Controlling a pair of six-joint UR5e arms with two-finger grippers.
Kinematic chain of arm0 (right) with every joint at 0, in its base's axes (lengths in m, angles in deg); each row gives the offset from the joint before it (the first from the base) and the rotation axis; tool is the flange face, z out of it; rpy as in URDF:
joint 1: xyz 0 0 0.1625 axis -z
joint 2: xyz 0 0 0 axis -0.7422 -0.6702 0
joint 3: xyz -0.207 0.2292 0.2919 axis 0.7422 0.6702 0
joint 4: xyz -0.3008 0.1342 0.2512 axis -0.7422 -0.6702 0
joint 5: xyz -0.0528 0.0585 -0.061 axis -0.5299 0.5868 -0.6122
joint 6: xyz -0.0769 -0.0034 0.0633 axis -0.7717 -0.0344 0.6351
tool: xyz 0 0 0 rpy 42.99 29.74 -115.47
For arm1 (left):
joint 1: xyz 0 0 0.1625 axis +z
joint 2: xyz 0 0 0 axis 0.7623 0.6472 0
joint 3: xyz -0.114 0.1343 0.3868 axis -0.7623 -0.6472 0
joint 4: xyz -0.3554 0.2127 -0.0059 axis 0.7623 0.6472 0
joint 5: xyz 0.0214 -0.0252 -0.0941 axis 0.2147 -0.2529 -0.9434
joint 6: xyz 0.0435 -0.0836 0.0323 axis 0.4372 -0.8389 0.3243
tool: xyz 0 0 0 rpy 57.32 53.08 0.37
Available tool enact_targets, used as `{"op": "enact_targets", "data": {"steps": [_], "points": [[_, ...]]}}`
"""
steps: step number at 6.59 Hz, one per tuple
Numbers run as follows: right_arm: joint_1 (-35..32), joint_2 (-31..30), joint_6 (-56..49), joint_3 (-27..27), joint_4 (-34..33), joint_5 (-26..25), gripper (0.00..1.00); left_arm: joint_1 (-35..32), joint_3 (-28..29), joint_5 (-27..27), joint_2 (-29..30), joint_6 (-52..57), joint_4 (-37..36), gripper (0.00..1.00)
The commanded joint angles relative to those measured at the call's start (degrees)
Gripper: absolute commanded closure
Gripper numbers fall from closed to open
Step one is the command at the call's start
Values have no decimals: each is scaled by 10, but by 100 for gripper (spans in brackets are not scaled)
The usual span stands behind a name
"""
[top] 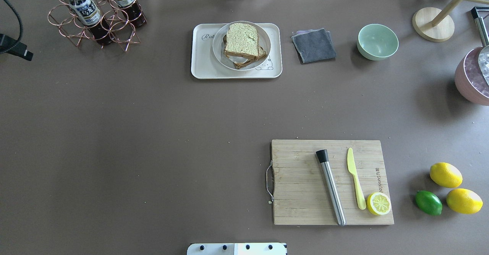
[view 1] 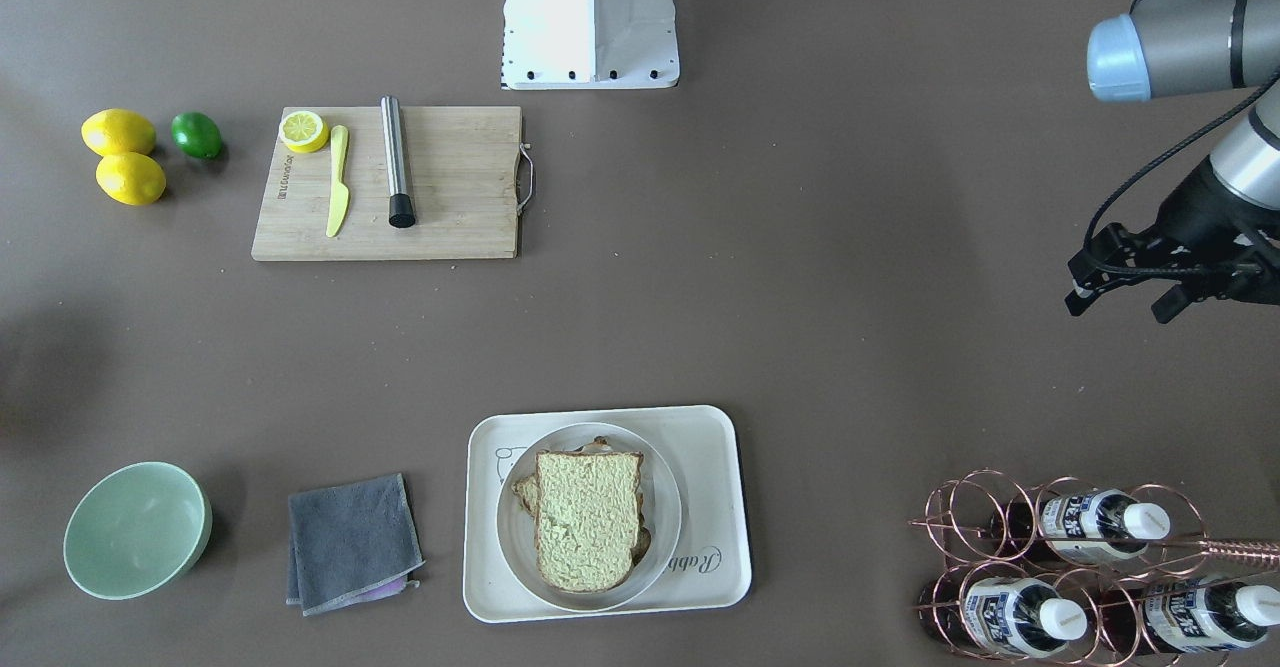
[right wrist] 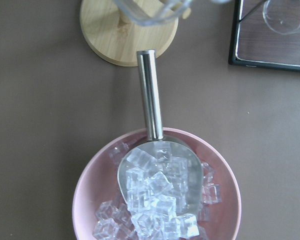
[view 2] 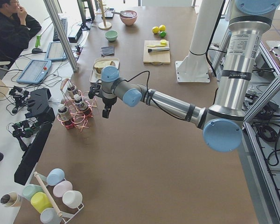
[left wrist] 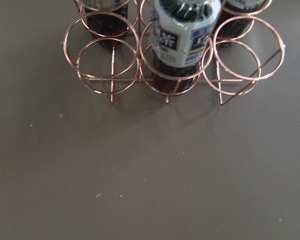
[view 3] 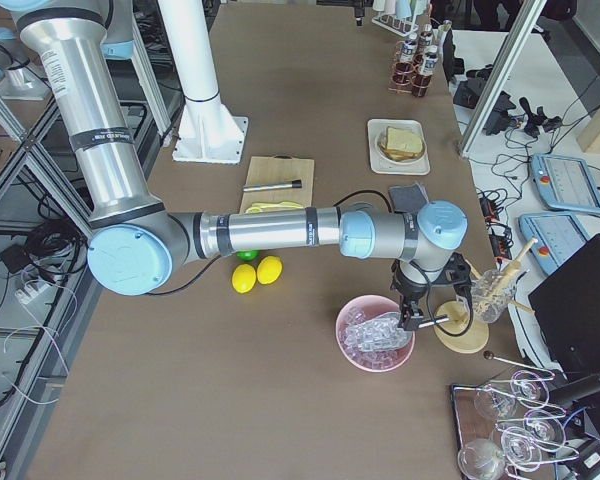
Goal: Make sandwich and place on tray
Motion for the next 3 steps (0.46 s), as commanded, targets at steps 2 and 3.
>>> {"op": "enact_targets", "data": {"steps": [2,3], "points": [[-47,-56,-33,-11,0,11,0,-71,-16,-55,-113,99,7,3],[-52,-65,-29,-18,3,12,0,-98,-22,-75,-139,102,7,3]]}}
